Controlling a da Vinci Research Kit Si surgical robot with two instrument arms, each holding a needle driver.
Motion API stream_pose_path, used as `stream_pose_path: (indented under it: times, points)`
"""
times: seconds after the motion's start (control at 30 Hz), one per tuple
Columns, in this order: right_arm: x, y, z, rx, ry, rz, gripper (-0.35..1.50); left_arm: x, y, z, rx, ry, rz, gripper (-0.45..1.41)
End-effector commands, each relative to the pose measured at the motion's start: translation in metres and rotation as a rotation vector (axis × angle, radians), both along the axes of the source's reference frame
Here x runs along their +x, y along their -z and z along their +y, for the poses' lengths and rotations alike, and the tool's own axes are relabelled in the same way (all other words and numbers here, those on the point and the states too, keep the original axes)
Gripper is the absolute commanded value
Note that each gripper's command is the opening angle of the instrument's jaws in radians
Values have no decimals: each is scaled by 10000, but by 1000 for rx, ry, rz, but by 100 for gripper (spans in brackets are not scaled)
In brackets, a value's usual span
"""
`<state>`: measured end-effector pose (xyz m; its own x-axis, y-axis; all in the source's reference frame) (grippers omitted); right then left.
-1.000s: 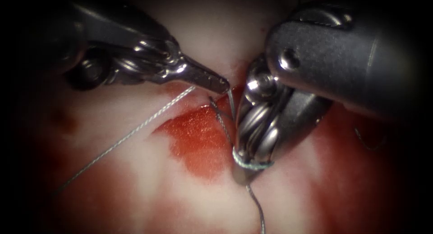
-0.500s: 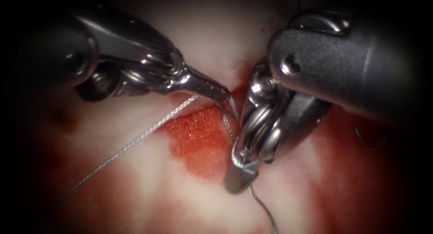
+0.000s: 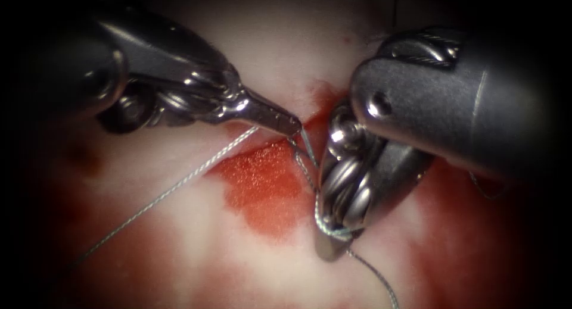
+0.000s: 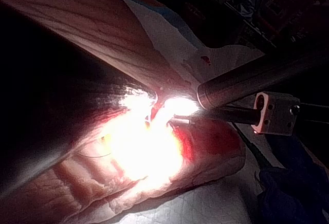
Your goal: Wound Closure
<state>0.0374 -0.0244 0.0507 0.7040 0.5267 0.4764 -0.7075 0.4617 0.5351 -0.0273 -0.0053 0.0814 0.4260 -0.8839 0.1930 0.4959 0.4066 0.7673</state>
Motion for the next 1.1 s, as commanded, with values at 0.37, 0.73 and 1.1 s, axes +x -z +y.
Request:
stream_pose_path:
  times: [0.37, 0.73, 1.1]
  points:
    - [10, 6, 20, 39, 12, -12, -35, -4, 3, 10, -6, -3, 5, -45]
    - [1, 41, 110, -276, -122, 171, -35, 40, -23, -36, -51, -273, 409, -45]
    - [8, 60, 187, -505, -249, 385, -35, 44, -25, -106, 158, -491, 525, -45]
